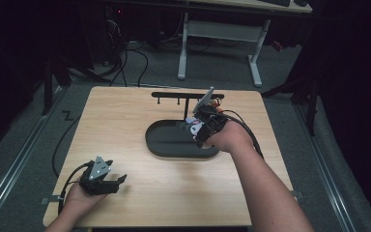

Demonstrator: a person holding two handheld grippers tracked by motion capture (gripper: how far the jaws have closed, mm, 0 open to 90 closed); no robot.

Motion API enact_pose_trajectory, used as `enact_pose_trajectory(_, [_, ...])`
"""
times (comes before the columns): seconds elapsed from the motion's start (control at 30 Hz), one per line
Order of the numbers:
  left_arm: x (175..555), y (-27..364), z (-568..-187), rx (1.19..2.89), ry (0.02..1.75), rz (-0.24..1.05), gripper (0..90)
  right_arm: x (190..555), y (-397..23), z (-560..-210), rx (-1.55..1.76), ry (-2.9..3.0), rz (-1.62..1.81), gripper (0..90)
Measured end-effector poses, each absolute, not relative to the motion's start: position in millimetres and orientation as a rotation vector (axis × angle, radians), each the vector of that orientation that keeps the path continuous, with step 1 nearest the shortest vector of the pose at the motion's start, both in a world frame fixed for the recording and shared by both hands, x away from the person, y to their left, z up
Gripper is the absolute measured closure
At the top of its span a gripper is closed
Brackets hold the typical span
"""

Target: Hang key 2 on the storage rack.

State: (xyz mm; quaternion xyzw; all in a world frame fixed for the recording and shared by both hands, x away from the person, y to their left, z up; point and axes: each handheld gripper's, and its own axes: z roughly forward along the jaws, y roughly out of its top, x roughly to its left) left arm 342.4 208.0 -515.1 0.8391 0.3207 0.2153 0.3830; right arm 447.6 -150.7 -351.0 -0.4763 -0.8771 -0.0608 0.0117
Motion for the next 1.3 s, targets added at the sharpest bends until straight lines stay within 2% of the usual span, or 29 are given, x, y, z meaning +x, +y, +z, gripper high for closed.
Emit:
enact_pose_trajectory(0.5, [342.7, 207.6, -515.0, 2.146, 0.810, 0.538, 25.8, 462.9, -140.1, -336.5, -1.483, -2.759, -0.178, 48.5])
enact_pose_trajectory(1.3, [342.7, 206.5, -517.1, 2.159, 0.806, 0.526, 25.8, 480.5, -128.8, -332.4, -1.482, -2.794, -0.181, 48.4])
